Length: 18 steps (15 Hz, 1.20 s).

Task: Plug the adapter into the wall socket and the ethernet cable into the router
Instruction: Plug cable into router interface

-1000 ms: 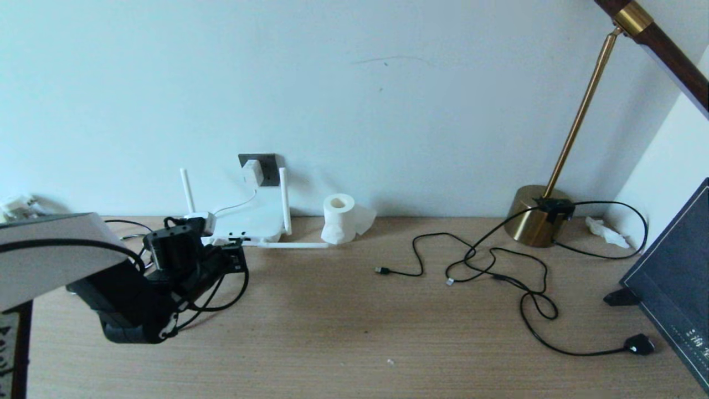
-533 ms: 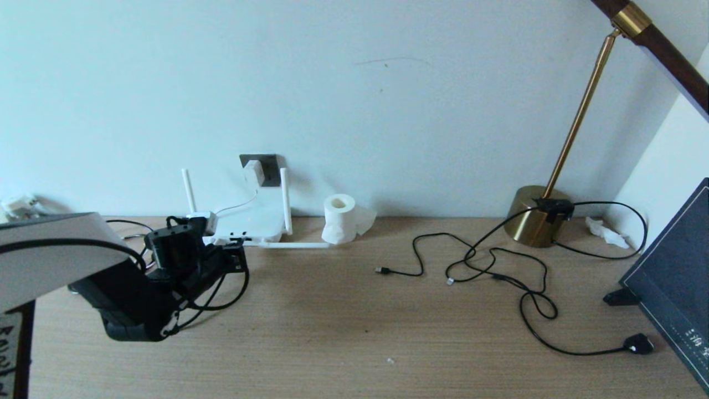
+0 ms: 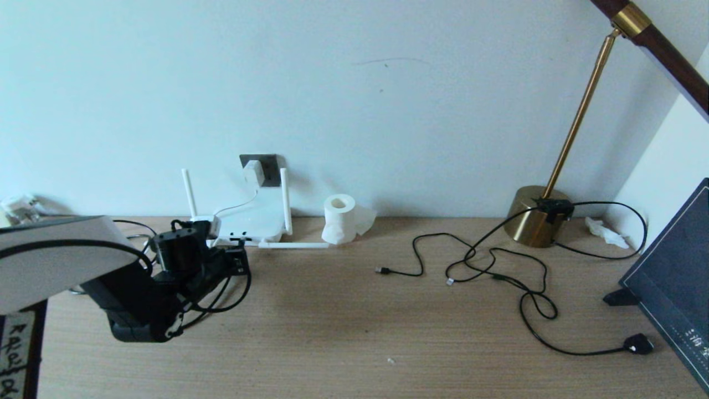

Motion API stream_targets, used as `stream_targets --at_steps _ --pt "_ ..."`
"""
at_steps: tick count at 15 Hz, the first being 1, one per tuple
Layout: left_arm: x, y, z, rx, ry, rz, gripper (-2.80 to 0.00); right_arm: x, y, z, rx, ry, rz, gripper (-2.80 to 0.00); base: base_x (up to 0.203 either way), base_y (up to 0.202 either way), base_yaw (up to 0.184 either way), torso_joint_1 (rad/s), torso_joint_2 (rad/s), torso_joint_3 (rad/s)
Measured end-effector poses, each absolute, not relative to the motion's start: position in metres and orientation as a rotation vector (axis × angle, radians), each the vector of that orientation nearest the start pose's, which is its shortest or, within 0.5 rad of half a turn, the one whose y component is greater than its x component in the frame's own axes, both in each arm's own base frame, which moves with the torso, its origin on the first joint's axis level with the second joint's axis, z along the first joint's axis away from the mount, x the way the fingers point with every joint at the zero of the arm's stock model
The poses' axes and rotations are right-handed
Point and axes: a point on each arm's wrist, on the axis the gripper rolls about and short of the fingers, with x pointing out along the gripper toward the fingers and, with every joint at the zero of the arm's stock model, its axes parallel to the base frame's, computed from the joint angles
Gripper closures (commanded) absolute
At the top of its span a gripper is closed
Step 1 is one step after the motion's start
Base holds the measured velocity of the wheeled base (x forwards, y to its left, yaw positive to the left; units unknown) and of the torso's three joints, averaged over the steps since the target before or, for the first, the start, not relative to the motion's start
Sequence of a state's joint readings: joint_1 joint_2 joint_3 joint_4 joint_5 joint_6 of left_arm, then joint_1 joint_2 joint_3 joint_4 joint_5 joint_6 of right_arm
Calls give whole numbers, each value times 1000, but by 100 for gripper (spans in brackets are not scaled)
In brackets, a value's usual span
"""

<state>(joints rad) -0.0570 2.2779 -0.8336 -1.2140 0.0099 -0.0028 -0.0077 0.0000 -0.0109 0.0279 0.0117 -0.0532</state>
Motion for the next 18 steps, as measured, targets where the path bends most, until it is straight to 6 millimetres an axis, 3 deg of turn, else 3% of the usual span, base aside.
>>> stream_targets --at_steps 18 --pt "384 -24 41 9 243 -49 0 -24 0 76 -53 18 4 -280 0 0 0 0 0 0"
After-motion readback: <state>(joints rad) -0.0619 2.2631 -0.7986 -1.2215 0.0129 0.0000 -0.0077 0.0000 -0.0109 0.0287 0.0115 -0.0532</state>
